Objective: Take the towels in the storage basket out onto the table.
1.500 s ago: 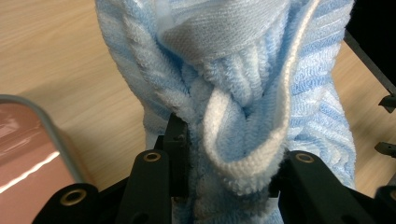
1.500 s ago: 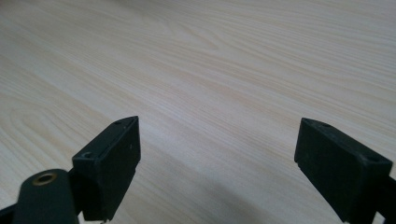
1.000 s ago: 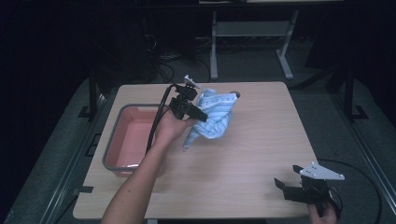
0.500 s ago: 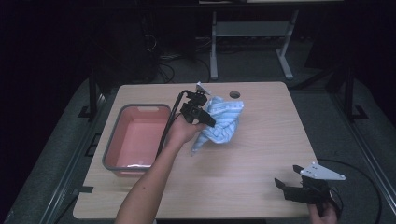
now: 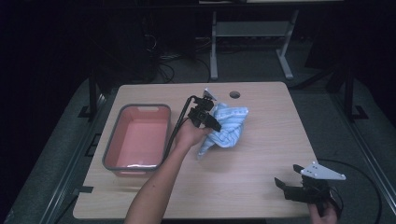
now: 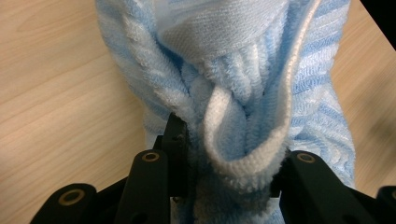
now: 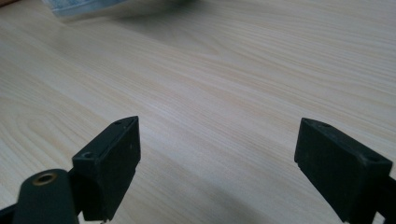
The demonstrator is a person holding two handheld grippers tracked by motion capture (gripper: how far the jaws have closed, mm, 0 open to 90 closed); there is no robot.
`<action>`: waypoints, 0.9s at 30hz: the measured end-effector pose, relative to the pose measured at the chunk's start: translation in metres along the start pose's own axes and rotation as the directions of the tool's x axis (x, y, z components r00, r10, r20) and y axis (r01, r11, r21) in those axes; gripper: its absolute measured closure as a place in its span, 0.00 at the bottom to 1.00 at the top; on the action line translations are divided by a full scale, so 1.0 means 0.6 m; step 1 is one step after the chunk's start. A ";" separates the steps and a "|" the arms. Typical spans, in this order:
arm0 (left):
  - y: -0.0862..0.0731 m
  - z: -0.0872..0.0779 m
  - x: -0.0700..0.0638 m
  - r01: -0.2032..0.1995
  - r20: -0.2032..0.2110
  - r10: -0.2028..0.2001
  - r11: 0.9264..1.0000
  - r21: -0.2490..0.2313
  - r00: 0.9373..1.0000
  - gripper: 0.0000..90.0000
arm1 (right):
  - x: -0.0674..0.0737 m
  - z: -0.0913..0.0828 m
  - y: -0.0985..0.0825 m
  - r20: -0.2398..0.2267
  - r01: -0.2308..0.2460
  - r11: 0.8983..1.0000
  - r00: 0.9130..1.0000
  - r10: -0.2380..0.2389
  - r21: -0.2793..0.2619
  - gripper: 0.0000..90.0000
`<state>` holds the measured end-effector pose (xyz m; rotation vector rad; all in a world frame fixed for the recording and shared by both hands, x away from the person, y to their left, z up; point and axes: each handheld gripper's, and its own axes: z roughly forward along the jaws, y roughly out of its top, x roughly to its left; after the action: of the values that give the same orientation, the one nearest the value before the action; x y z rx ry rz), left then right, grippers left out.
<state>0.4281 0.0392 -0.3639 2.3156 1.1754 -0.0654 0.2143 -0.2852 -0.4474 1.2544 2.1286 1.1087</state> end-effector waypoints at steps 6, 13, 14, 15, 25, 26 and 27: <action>0.001 0.017 -0.003 0.011 -0.003 -0.011 1.000 0.002 1.000 0.71 | 0.000 -0.001 0.001 -0.001 0.001 1.000 1.000 -0.001 -0.004 0.15; 0.000 0.041 0.000 0.022 0.000 -0.022 1.000 0.013 1.000 0.70 | 0.002 0.002 0.000 -0.007 0.001 1.000 1.000 -0.001 0.000 0.15; 0.000 0.043 0.000 0.023 0.001 -0.023 1.000 0.013 1.000 0.70 | 0.002 0.003 0.001 -0.005 0.002 1.000 1.000 -0.002 0.001 0.15; 0.000 0.045 0.000 0.025 0.000 -0.025 1.000 0.012 1.000 0.70 | 0.003 0.003 0.001 -0.006 0.000 1.000 1.000 0.000 0.003 0.15; -0.001 0.069 -0.008 0.033 0.000 -0.033 0.999 0.019 0.999 0.70 | 0.004 0.003 0.001 -0.011 0.003 1.000 1.000 -0.003 0.005 0.15; -0.001 0.071 -0.008 0.023 0.001 -0.023 0.999 0.024 1.000 0.70 | 0.004 0.003 0.001 -0.011 0.002 1.000 1.000 -0.002 0.005 0.15; -0.001 0.074 -0.011 0.028 0.003 -0.028 0.999 0.021 1.000 0.69 | 0.004 0.003 0.001 -0.011 0.002 1.000 1.000 -0.002 0.007 0.15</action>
<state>0.4322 0.0131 -0.4002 2.3171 1.2110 -0.0917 0.2145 -0.2822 -0.4481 1.2524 2.1425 1.1106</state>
